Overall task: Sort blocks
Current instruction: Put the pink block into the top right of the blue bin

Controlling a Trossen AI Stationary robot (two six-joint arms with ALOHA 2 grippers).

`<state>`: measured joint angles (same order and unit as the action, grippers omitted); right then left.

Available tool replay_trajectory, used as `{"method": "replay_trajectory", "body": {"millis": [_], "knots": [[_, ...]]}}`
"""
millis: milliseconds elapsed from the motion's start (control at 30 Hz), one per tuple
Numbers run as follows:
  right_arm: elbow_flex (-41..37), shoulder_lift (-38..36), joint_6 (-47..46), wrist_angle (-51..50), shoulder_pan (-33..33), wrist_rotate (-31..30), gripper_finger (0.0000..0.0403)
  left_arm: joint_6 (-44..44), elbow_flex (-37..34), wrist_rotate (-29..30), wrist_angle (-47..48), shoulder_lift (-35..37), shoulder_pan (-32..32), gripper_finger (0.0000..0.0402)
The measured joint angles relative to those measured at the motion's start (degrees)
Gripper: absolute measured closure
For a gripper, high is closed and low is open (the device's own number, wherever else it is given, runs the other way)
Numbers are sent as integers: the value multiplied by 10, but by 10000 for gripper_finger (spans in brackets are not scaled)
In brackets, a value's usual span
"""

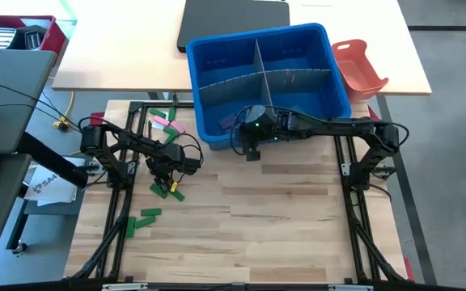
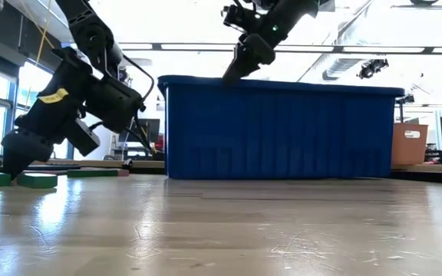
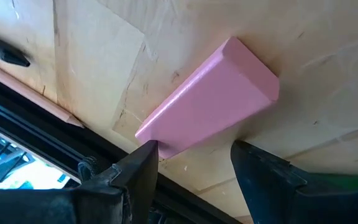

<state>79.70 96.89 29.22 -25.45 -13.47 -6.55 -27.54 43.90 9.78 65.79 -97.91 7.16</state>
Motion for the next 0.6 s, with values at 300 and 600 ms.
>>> {"method": "replay_trajectory", "body": {"millis": [300,600], "knots": [[0,0,-8,23,-11,9,312,-49,0,7,4,0,-28,202],[46,-9,-70,-38,-7,20,302,-47,0,28,-1,0,-50,211]]}}
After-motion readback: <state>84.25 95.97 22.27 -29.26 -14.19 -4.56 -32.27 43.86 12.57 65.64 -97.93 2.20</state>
